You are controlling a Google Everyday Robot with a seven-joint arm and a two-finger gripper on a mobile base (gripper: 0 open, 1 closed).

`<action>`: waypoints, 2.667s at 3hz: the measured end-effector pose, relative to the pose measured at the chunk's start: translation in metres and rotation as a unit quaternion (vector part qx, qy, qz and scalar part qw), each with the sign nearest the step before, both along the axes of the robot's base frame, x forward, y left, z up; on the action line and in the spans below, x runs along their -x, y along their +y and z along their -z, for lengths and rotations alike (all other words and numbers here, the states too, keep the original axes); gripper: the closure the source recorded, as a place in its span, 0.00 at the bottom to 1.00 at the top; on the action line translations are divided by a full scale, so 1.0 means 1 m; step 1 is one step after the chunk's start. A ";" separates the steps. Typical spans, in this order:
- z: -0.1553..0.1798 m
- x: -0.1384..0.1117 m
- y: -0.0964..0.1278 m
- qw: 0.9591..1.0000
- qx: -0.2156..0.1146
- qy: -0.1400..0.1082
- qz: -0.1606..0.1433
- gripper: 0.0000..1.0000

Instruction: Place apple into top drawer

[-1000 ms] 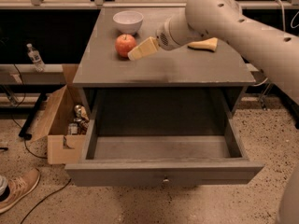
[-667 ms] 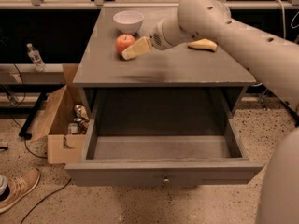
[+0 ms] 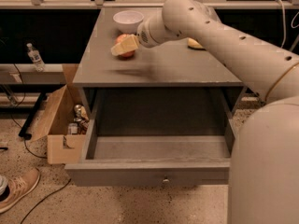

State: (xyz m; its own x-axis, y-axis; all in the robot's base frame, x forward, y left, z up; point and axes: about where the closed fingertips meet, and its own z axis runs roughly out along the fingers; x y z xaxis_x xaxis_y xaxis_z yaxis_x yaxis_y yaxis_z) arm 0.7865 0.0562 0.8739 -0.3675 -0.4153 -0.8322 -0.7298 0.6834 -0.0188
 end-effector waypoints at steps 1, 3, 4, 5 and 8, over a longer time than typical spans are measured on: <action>0.006 -0.009 0.020 1.000 0.002 0.006 -0.010 0.00; 0.013 -0.016 0.052 0.999 -0.002 0.010 -0.032 0.39; 0.005 0.000 0.048 0.998 -0.024 -0.001 -0.050 0.63; -0.017 0.042 0.012 0.996 -0.050 -0.030 -0.071 0.86; -0.035 0.094 -0.073 0.993 -0.064 -0.058 -0.086 1.00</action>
Offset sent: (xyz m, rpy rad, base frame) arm 0.0223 0.0600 -0.0120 -0.0137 0.0195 0.0577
